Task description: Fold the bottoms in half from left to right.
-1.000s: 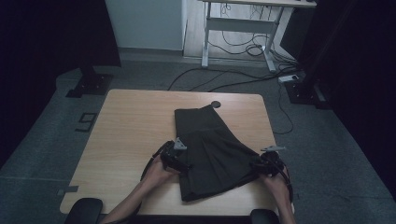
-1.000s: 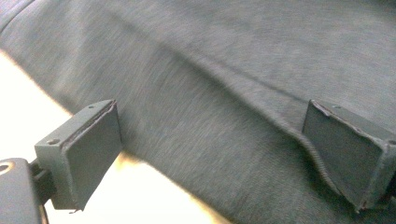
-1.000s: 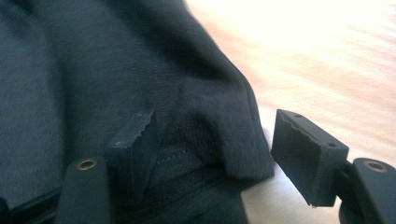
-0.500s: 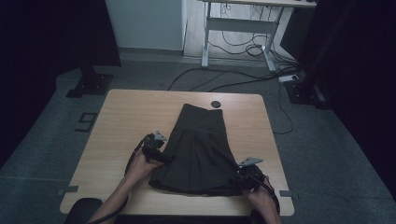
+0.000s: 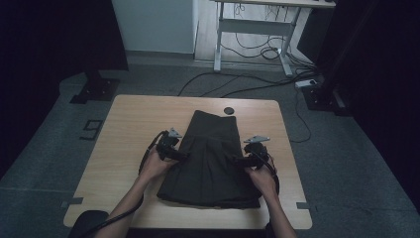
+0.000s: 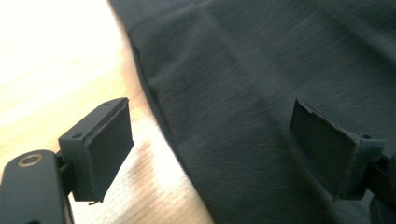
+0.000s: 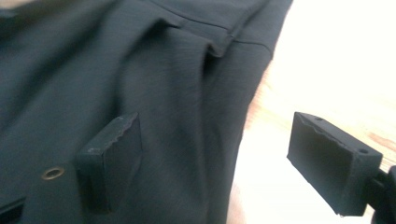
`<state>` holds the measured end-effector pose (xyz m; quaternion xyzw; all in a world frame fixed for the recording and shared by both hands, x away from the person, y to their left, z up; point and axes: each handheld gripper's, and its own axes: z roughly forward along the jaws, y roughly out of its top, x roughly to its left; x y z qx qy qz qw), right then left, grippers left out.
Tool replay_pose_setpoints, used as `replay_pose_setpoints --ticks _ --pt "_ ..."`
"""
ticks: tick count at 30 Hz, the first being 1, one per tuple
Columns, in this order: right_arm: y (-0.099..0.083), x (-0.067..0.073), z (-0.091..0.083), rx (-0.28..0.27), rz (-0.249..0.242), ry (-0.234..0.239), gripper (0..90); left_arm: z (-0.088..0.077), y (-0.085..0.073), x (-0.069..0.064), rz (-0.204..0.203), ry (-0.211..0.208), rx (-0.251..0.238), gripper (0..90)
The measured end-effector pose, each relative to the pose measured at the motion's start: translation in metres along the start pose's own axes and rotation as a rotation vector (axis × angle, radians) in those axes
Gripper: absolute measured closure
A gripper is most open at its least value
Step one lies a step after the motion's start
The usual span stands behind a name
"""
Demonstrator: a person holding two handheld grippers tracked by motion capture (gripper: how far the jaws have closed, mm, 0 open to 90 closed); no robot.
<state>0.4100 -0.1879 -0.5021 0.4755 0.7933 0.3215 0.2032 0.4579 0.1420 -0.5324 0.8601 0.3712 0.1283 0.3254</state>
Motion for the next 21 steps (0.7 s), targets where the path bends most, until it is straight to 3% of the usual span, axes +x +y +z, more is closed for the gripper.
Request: replay_pose_setpoints --ticks 2,4,7,13,17,21 --pt "-0.002 -0.004 0.014 0.030 0.020 -0.018 17.4 0.004 -0.002 0.001 0.005 0.006 0.016 13.0" --pt "-0.007 -0.007 0.025 0.064 0.024 -0.028 17.6 0.006 -0.009 0.002 -0.035 -0.006 -0.011 12.8" --pt "-0.017 -0.010 0.032 0.078 0.020 -0.039 17.6 0.004 -0.010 -0.001 -0.029 0.018 -0.014 13.0" --pt "-0.027 -0.006 0.027 0.055 0.026 -0.033 21.7 -0.001 -0.016 -0.008 -0.031 0.033 -0.011 14.0" --pt "-0.034 0.000 0.021 0.053 0.028 0.002 23.9 -0.010 -0.026 -0.012 -0.031 0.023 -0.006 14.0" --pt "-0.042 0.015 0.011 0.065 -0.003 0.047 26.4 -0.026 -0.043 -0.024 -0.008 0.024 0.004 14.1"
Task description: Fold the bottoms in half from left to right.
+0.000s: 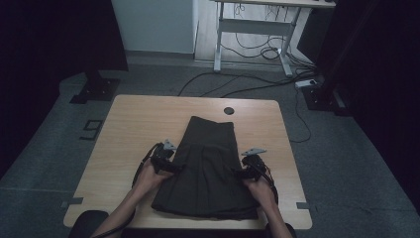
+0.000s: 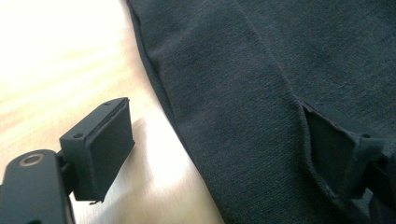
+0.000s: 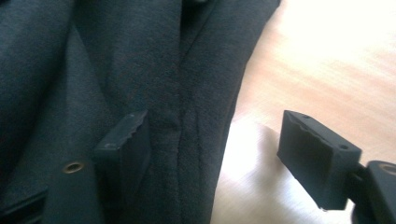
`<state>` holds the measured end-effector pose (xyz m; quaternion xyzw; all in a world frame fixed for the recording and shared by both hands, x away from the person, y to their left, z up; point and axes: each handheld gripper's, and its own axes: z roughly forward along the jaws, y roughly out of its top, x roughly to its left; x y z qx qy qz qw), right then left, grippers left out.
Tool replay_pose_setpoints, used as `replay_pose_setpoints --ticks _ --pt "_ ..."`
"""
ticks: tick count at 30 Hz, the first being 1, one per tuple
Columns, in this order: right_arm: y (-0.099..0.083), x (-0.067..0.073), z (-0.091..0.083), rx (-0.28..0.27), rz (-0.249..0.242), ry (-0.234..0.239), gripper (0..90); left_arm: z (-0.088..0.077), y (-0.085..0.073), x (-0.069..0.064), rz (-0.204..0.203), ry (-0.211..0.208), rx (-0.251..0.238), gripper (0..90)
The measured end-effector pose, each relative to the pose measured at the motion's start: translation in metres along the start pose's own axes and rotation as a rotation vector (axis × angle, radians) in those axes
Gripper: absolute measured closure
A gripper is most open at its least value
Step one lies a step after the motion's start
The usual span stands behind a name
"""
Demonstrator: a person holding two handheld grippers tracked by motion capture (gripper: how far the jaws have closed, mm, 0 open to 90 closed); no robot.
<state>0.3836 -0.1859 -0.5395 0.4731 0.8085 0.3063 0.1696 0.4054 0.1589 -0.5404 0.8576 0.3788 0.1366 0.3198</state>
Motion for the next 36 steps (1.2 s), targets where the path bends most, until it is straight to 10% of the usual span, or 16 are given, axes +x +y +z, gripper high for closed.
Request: replay_pose_setpoints --ticks 18,25,36 --pt "-0.031 0.037 -0.026 0.019 -0.057 0.098 27.9 -0.046 -0.055 -0.036 0.002 -0.065 0.005 15.2" --pt "-0.026 0.033 -0.026 0.045 -0.064 0.099 20.0 -0.046 -0.049 -0.023 0.019 -0.137 0.019 13.3" --pt "0.002 0.016 -0.034 -0.015 -0.033 0.106 13.9 -0.051 -0.008 0.011 0.026 -0.112 -0.040 1.6"
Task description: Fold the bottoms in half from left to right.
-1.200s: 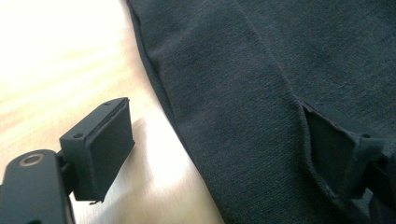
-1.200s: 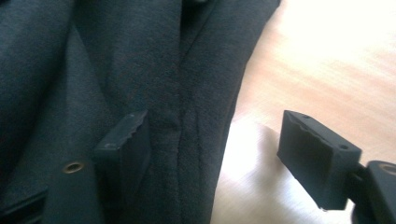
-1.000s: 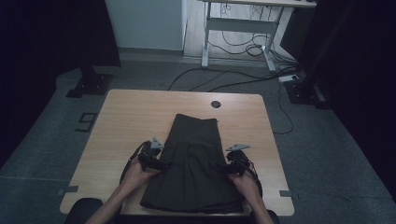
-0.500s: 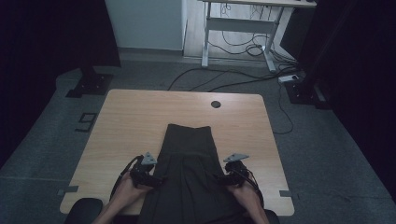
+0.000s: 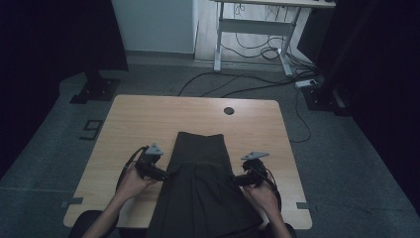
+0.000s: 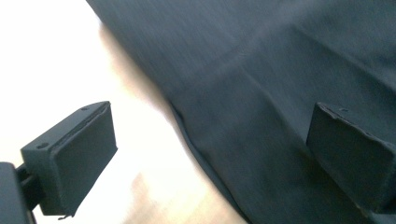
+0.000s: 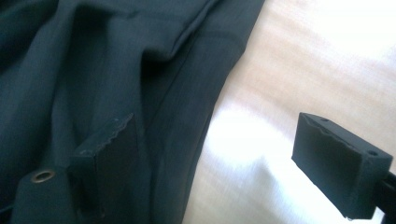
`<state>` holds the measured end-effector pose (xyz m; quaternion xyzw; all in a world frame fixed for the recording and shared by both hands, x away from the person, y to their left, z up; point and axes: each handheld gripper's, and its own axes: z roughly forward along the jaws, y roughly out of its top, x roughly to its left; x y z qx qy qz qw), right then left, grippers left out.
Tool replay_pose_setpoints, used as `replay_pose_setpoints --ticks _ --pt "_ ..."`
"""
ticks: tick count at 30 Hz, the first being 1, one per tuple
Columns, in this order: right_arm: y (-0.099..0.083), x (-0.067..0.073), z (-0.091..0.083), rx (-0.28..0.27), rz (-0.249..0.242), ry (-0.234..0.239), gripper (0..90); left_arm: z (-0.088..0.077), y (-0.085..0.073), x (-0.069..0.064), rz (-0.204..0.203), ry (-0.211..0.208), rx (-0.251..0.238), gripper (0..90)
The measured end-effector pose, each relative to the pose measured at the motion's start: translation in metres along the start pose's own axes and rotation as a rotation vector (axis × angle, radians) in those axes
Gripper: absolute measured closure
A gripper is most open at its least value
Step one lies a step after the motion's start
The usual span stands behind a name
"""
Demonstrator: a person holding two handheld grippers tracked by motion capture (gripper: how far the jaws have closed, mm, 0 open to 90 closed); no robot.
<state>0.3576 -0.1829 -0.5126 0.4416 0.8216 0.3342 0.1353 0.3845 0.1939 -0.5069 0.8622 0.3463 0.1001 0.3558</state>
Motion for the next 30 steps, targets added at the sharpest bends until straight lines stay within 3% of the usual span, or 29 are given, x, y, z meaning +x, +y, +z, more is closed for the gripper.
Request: replay_pose_setpoints --ticks 4,5,7,13,15,21,30 --pt "0.017 -0.004 0.005 -0.015 -0.002 0.005 13.8 0.004 0.020 0.011 -0.004 0.006 -0.026 3.2" --pt "0.021 -0.004 0.006 -0.017 -0.006 0.006 13.6 0.007 0.030 0.017 -0.024 0.001 -0.049 2.8" --pt "0.031 -0.005 0.011 -0.021 -0.014 0.010 13.4 0.009 0.034 0.019 -0.029 0.000 -0.055 2.4" --pt "0.057 -0.008 0.026 -0.019 -0.022 0.021 13.4 0.026 0.056 0.030 -0.008 0.038 -0.025 3.7" --pt "0.064 -0.009 0.032 -0.015 -0.029 0.014 13.4 0.032 0.061 0.035 -0.014 0.032 -0.021 4.4" --pt "0.081 -0.016 0.049 -0.012 -0.022 0.009 14.5 0.048 0.064 0.050 -0.043 0.033 -0.021 10.1" --pt "0.088 -0.021 0.079 -0.003 0.023 0.022 16.3 0.069 0.055 0.056 -0.042 0.061 0.028 14.2"
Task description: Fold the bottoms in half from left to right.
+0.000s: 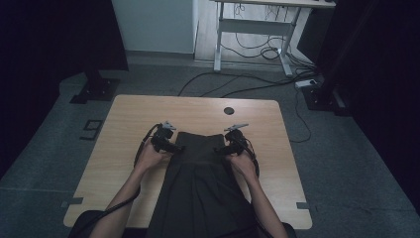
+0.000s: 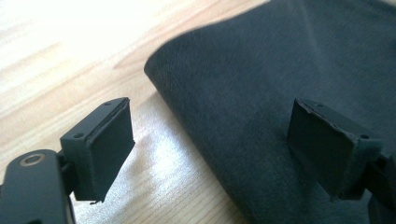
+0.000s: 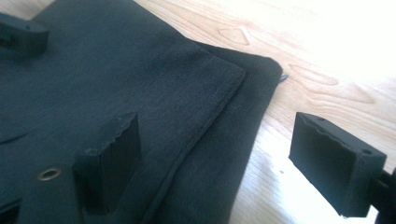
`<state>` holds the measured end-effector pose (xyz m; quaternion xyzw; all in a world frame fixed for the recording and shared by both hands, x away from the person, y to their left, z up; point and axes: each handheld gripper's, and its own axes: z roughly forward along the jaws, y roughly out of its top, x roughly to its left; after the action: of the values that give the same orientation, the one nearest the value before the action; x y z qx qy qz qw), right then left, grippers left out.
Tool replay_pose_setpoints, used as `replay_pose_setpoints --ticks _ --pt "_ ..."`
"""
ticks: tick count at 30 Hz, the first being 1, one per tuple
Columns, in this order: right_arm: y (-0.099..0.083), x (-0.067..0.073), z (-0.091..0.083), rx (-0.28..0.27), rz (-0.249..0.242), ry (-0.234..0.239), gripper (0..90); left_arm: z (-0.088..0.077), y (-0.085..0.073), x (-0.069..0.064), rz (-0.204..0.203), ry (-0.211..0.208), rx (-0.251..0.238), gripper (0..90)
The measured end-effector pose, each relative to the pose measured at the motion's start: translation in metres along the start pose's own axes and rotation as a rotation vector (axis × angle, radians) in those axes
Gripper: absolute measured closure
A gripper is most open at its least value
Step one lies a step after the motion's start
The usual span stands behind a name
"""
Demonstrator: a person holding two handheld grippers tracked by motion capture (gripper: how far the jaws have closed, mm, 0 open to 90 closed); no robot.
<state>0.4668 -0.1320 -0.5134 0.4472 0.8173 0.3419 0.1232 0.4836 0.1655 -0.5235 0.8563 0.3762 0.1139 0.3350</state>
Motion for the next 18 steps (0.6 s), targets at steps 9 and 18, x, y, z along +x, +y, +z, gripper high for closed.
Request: replay_pose_setpoints --ticks 9,18 --pt "-0.009 -0.003 0.026 0.017 0.010 -0.010 22.4 0.011 -0.007 -0.005 0.053 0.035 0.038 15.7" --pt "-0.008 0.003 0.028 0.006 -0.042 0.009 44.0 0.011 -0.013 -0.005 0.021 -0.032 -0.010 33.1"
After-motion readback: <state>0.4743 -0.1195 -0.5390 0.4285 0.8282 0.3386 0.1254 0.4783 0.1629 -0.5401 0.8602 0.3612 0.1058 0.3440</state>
